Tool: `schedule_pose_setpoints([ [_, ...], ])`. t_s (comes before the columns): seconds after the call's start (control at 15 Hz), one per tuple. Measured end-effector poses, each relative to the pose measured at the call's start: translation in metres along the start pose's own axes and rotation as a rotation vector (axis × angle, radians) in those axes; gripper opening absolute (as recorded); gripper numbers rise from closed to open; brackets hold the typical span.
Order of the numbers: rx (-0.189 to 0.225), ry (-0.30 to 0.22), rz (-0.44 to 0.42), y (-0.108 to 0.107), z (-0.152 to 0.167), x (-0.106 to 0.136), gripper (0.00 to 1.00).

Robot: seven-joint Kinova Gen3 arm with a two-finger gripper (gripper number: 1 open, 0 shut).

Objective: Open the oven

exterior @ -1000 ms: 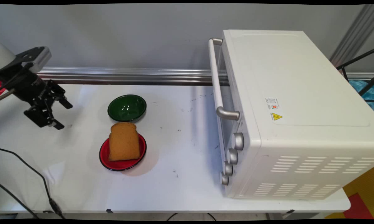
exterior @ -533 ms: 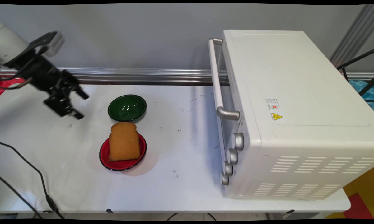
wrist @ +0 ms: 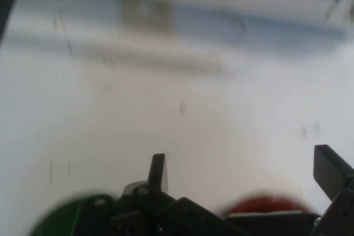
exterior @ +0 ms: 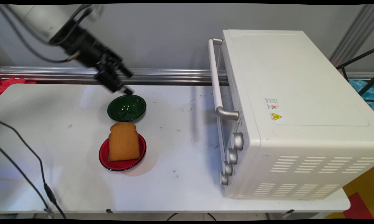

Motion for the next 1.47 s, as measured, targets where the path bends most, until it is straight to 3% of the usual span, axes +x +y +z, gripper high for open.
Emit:
schedule_pose_setpoints([
  [0.33, -0.005, 0.078, 0.019, 0.0, 0.01, 0.058, 1.0],
  [1.07, -0.045, 0.155, 0.054, -0.003, 0.024, 0.121, 1.0],
  [1.13, -0.05, 0.157, 0.063, -0.004, 0.025, 0.124, 0.0],
  [1.47, -0.061, 0.151, 0.109, -0.008, 0.031, 0.133, 0.0],
])
